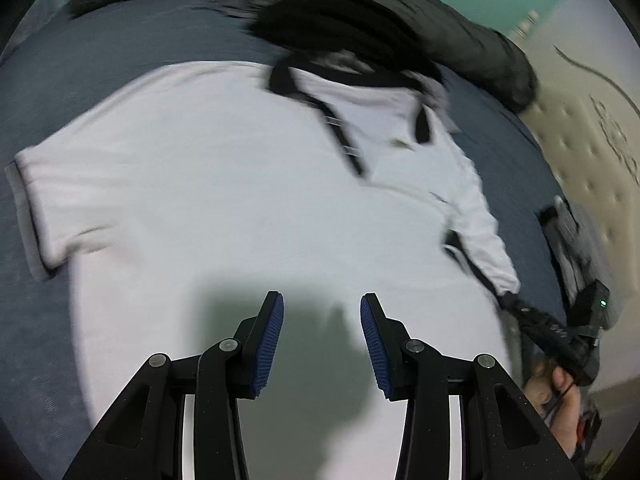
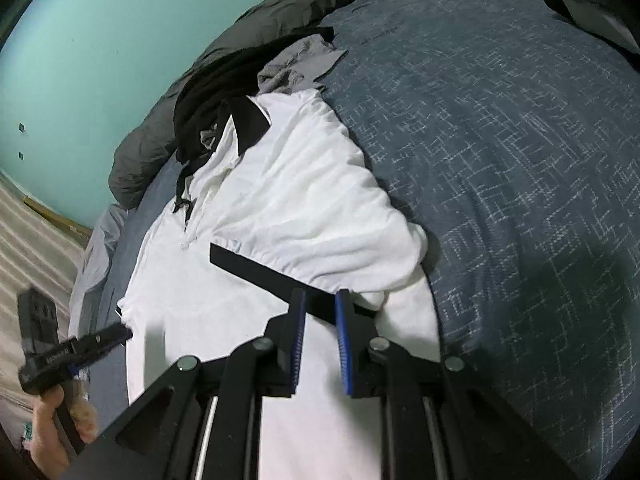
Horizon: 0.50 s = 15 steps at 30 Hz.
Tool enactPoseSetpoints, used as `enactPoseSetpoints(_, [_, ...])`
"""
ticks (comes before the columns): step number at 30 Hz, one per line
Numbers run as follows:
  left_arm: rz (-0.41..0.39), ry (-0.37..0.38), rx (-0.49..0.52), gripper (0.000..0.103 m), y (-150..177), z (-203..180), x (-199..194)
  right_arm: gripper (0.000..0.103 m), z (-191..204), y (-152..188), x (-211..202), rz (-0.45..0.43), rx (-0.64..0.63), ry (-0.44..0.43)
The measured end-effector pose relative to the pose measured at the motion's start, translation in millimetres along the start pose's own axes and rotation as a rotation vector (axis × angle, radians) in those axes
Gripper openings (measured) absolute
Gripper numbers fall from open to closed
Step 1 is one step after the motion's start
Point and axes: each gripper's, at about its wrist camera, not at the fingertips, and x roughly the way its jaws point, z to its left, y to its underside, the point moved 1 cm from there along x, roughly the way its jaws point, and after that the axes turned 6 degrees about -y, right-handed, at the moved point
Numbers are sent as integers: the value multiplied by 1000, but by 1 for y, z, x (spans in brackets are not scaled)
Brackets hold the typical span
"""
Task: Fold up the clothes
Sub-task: 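Open both tools and lift them away from the white polo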
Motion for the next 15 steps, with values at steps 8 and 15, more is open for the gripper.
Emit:
enactPoseSetpoints(8, [-75, -82, -155, 51, 13, 106, -34, 15, 21, -2, -28, -111, -43, -58])
enactPoseSetpoints(15, [-122, -107, -280, 51, 6, 187, -37, 17, 39, 25, -15, -54, -54, -58])
